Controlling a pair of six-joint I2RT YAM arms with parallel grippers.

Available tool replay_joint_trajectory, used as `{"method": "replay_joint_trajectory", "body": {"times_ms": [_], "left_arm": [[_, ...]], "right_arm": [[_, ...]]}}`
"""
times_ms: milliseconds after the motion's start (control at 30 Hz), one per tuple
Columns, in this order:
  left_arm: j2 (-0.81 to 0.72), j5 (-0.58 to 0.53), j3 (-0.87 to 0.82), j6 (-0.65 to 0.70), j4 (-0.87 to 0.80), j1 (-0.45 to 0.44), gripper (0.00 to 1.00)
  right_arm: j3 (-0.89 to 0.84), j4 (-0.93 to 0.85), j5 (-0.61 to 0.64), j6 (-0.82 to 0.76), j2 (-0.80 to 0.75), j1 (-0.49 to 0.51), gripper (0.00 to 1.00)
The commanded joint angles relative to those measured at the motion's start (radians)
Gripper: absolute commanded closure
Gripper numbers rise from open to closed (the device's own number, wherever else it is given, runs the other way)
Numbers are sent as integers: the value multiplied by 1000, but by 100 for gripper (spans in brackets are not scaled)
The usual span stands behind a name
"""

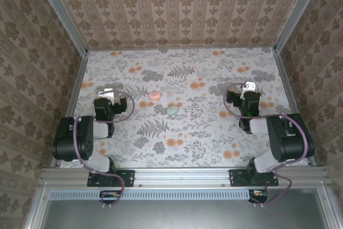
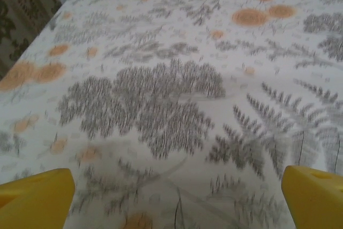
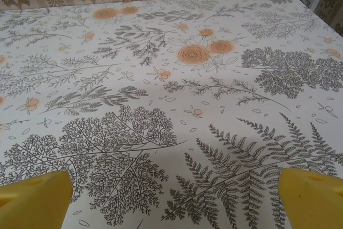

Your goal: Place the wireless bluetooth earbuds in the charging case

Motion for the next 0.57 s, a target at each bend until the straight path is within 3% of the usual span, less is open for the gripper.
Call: {"method": "replay_joint_trajectory", "body": {"times_ms": [0, 533], "left_arm": [[-6, 5, 59, 24, -37, -10, 0], [-8, 22, 62, 33, -50, -14, 0]], "right_arm": [[2, 42, -14, -16, 0, 0, 0], [7, 34, -24, -22, 3, 2, 0]]}}
